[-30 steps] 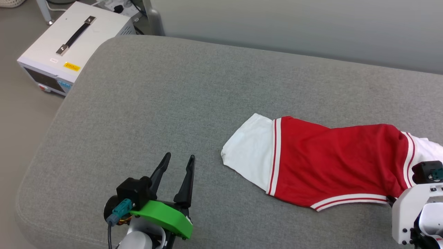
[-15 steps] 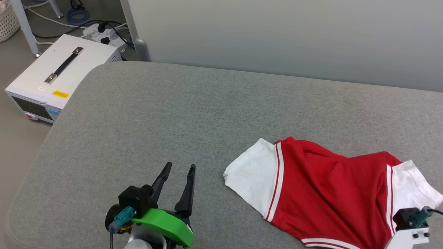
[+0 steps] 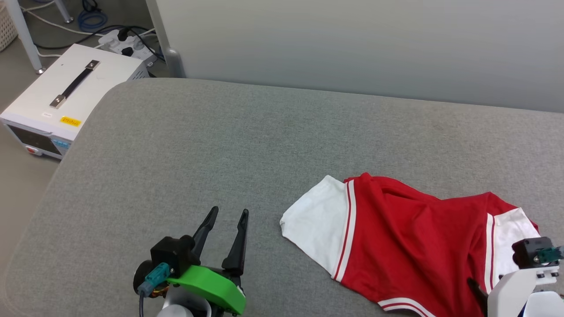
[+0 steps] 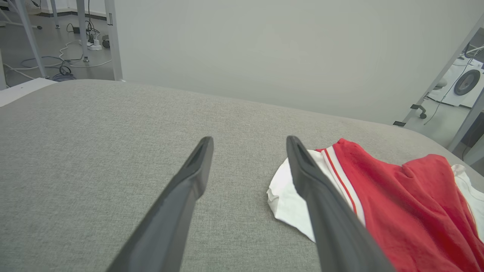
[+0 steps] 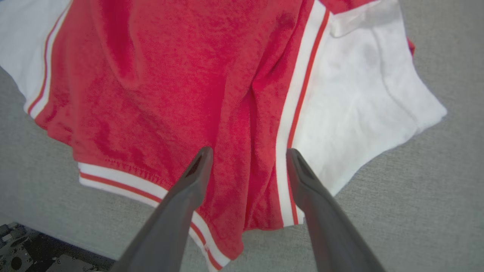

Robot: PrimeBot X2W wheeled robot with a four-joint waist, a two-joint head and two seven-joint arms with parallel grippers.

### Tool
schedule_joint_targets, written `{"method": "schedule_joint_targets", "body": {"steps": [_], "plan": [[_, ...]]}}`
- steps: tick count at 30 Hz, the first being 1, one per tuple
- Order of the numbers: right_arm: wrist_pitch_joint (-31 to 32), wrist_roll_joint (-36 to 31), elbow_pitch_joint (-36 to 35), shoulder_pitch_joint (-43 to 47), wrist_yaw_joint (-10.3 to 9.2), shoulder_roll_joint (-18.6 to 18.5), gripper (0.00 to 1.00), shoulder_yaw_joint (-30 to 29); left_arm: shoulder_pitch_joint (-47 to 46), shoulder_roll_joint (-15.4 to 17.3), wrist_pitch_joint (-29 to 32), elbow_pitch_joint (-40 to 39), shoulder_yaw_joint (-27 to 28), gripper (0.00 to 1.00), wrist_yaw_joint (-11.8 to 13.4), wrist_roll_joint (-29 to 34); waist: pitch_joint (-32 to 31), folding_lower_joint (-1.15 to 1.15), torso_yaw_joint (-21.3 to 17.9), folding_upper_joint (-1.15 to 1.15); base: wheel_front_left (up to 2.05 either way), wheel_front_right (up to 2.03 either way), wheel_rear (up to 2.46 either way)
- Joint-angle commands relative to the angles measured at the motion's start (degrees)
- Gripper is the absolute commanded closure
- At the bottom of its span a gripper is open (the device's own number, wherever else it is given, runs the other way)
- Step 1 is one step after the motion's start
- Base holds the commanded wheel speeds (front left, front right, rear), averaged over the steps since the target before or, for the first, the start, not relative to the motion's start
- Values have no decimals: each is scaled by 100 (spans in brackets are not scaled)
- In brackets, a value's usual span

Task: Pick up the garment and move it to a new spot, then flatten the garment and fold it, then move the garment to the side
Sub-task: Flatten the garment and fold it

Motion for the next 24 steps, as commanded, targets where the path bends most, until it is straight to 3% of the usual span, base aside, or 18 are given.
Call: {"method": "schedule_joint_targets", "body": {"steps": [1, 6, 13, 24], "plan": [[-213, 4, -81, -147, -4, -52, 0, -46, 73, 14, -33, -10, 13, 0, -16, 3, -40, 0, -62, 0, 0, 0, 0], [-1450, -271, -193, -335, -4, -332, 0, 1, 64, 52, -33, -83, -34, 0, -16, 134, -36, 0, -224, 0, 0, 0, 0], [-2789, -451, -83, -398, -4, -142, 0, -131, -125, 110, 69, 89, -326, 0, -16, 153, 177, 0, -514, 0, 0, 0, 0], [-3275, -527, -25, -538, -4, 32, 0, -71, -908, 307, 2423, 35, -567, 0, 311, 262, 659, 0, -972, 0, 0, 0, 0]]}}
